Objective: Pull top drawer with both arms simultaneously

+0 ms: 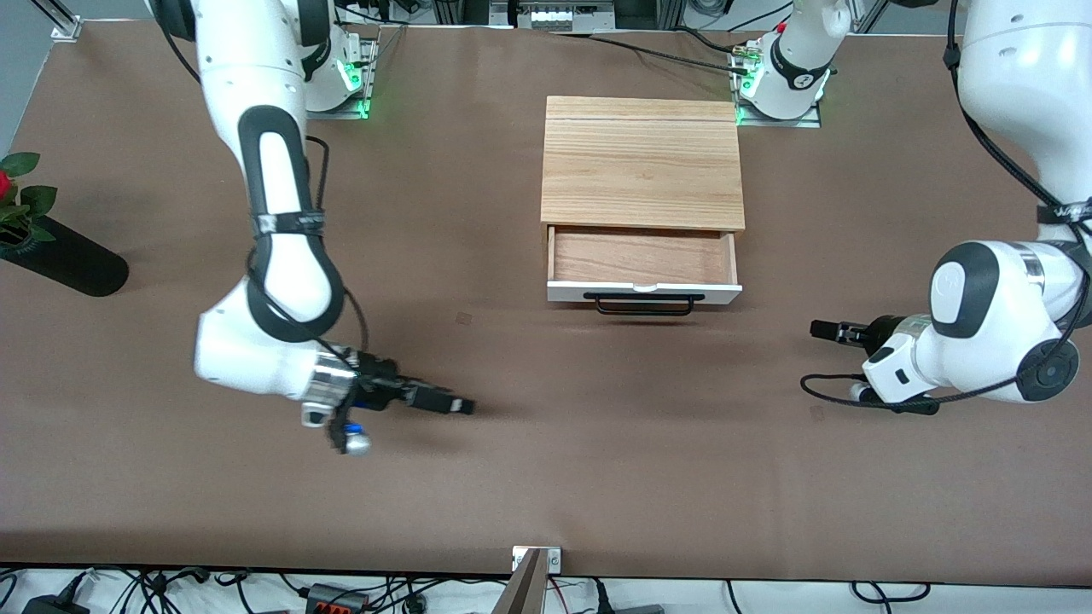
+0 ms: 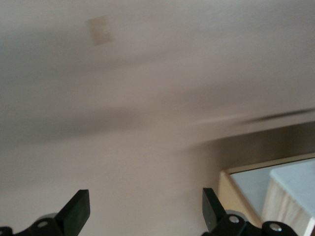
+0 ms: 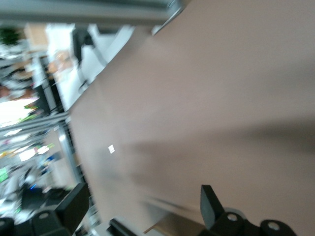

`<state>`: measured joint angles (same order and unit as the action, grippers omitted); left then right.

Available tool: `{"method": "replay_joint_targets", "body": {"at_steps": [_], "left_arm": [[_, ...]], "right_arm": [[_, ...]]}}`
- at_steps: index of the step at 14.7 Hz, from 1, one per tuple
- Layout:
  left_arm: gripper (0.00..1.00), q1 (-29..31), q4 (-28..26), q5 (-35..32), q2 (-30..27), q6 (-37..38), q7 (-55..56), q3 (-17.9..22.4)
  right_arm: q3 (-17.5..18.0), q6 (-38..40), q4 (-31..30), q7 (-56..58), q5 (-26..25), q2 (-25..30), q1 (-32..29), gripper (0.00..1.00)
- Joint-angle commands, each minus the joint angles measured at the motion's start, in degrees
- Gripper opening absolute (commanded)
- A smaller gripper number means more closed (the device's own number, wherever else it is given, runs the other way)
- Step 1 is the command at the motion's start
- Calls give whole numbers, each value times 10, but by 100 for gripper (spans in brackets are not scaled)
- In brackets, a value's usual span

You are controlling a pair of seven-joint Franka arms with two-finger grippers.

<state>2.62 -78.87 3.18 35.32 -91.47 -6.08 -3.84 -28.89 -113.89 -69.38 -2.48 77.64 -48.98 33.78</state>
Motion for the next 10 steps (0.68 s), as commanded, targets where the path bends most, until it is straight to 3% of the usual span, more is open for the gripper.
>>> {"method": "replay_joint_targets", "body": {"at_steps": [1, 3, 5, 8, 10], "left_arm": [[100, -1, -9, -40, -47, 33, 13, 3], [100, -9, -35, -41, -99, 39, 15, 11], [100, -17, -74, -36, -170, 35, 16, 21], [100, -50, -139, -19, -262, -17, 18, 51], [100, -81, -195, -5, -317, -85, 15, 91]], "right_arm": [[-62, 82, -3, -51, -70, 26, -9, 100], [-143, 182, 41, -52, -93, 26, -9, 100], [-173, 236, 56, -59, -149, 27, -31, 100], [-178, 258, 95, -73, -282, 32, -54, 100], [-133, 254, 91, -72, -430, 86, -58, 100]]}}
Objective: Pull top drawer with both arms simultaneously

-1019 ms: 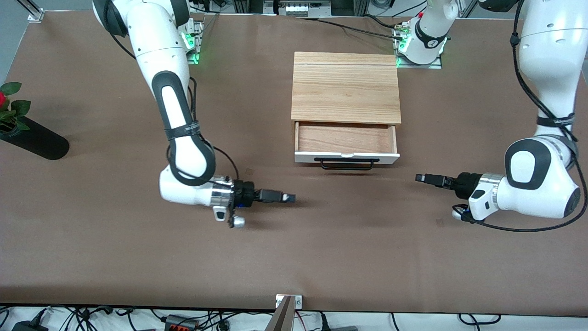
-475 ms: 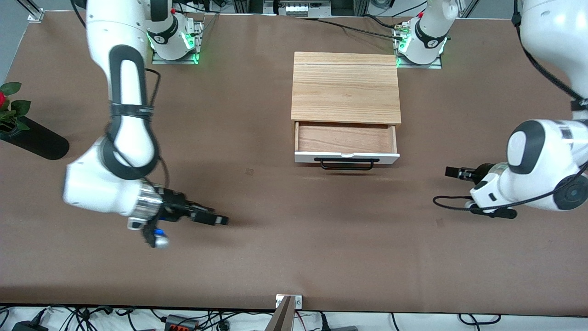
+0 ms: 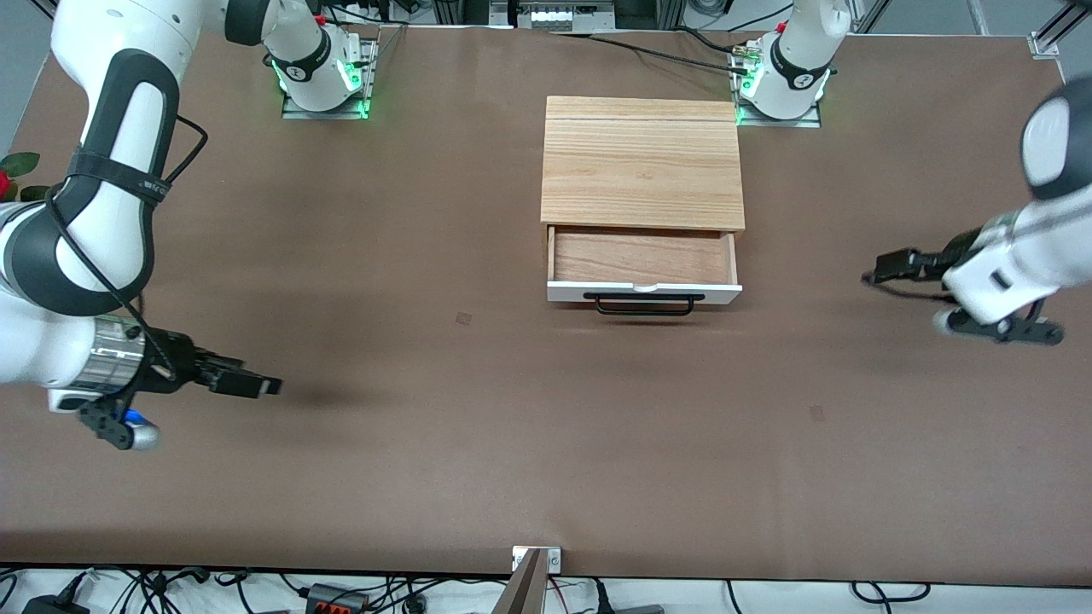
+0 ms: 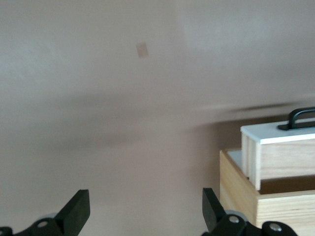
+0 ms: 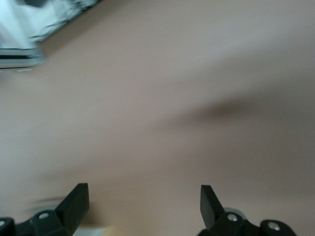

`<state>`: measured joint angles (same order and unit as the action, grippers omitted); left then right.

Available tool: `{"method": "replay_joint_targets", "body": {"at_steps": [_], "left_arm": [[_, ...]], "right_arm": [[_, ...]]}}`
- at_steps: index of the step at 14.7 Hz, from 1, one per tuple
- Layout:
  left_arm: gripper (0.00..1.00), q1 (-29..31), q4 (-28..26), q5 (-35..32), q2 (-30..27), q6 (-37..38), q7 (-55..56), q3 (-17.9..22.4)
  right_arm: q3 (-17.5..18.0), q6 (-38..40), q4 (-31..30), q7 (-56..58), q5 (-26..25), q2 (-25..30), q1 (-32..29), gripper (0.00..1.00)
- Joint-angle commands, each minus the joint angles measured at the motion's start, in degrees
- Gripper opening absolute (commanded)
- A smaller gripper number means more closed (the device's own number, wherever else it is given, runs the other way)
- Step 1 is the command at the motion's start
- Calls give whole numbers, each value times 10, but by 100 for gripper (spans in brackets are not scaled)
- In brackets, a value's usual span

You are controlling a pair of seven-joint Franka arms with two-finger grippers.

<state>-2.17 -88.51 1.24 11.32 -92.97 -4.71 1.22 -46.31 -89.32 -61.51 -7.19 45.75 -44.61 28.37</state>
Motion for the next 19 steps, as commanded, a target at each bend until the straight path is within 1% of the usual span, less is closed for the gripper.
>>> {"method": "replay_joint_targets", "body": {"at_steps": [1, 2, 3, 4, 5, 6, 7, 9, 10, 11, 13, 14, 15, 17, 18, 19], "left_arm": [[100, -35, -113, 12, -93, -84, 0, 43], [100, -35, -129, 10, -108, -87, 1, 43], [100, -31, -144, 10, -120, -87, 3, 43], [100, -28, -147, 10, -122, -87, 3, 42], [100, -23, -148, 7, -121, -82, 1, 41], [100, -21, -149, 7, -123, -73, 2, 35], [100, -20, -148, 8, -125, -55, 4, 34], [100, -10, -142, 6, -131, -51, 5, 22], [100, -2, -143, 5, -129, -51, 5, 18], [100, 1, -144, 5, -129, -51, 5, 17], [100, 1, -142, -24, -133, -49, 5, 12], [100, 6, -141, -27, -136, -47, 3, 9], [100, 9, -129, -28, -137, -44, -3, 9], [100, 9, -75, -29, -109, 15, -6, 8], [100, 9, -61, -28, -101, 17, -9, 9], [100, 9, -58, -28, -101, 17, -7, 9]], "right_arm": [[73, 6, 5, -25, -199, 66, -9, 100], [110, 4, -16, -24, -285, 99, -14, 100], [164, -9, -65, -17, -354, 139, -26, 100], [205, -24, -104, -17, -387, 178, -49, 100], [240, -31, -138, -17, -403, 208, -67, 100], [256, -36, -166, -19, -414, 230, -77, 100], [261, -48, -191, -18, -424, 249, -81, 100], [267, -65, -227, -16, -463, 282, -83, 100], [282, -77, -244, -14, -466, 298, -98, 100], [305, -87, -254, -11, -466, 310, -120, 100], [350, -91, -282, -5, -465, 349, -164, 100], [361, -84, -287, -3, -464, 359, -175, 100], [364, -77, -288, -3, -464, 366, -176, 100], [365, -46, -287, -3, -468, 370, -176, 100], [365, -44, -287, -1, -468, 374, -176, 100], [365, -38, -288, 9, -468, 380, -179, 100]]}}
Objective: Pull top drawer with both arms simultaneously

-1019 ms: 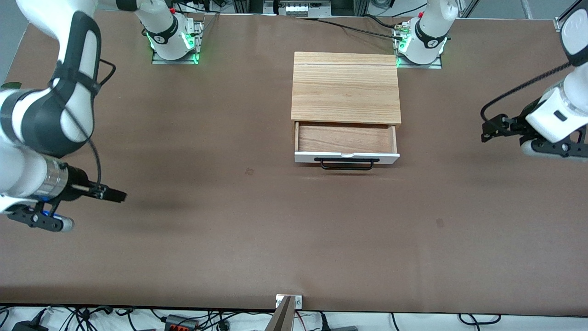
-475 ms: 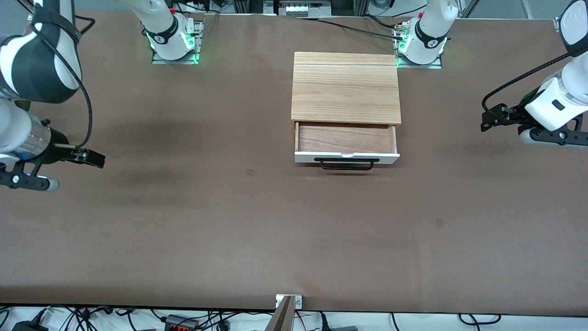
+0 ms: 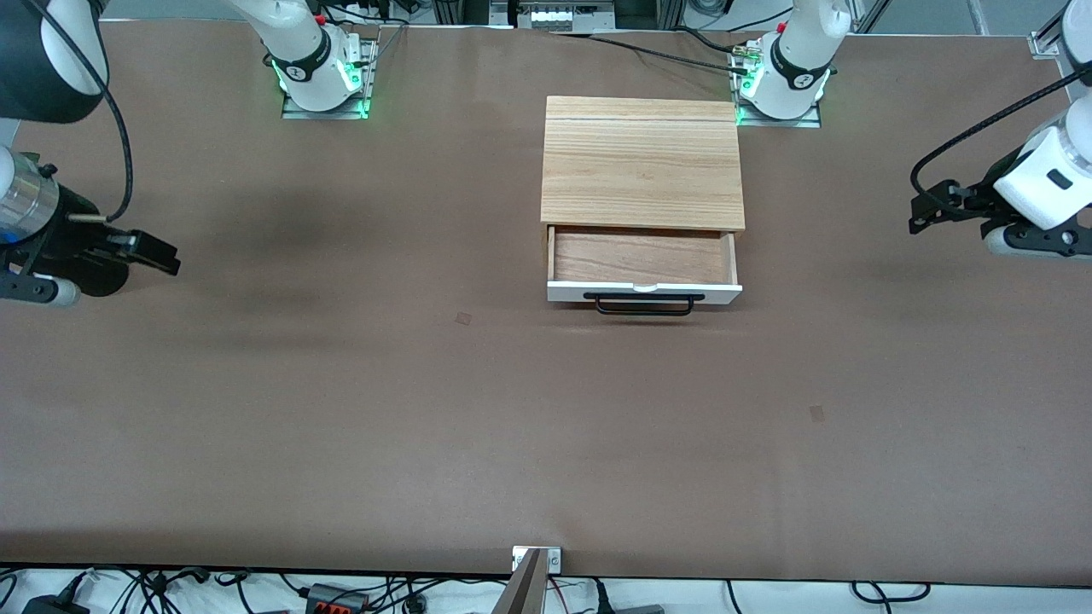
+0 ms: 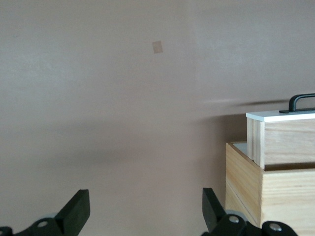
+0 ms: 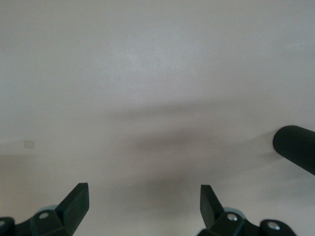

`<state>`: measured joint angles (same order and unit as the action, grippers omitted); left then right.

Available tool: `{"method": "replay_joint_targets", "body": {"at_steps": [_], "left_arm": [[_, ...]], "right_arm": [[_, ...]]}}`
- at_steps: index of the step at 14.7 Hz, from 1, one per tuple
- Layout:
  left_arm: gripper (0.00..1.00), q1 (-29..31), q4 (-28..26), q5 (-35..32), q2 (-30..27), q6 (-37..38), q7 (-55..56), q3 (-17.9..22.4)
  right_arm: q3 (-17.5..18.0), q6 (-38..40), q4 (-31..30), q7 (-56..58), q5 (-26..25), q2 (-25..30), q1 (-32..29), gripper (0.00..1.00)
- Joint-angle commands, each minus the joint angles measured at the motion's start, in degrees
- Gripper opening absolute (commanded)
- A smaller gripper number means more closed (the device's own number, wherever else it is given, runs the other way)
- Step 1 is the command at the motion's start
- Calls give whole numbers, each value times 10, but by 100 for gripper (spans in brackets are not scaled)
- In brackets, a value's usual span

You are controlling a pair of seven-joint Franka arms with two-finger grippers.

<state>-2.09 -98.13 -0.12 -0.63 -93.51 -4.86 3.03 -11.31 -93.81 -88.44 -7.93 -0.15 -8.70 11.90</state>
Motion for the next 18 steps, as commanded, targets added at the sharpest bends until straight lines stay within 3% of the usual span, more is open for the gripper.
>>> {"method": "replay_joint_targets", "body": {"at_steps": [1, 18], "left_arm": [[100, 9, 38, -15, 19, 22, -4, -10], [100, 8, 43, 0, 24, 26, -1, -9]], "right_arm": [[15, 15, -18, 40, -10, 21, -17, 100], [24, 23, -45, 69, -9, 47, -23, 100]]}}
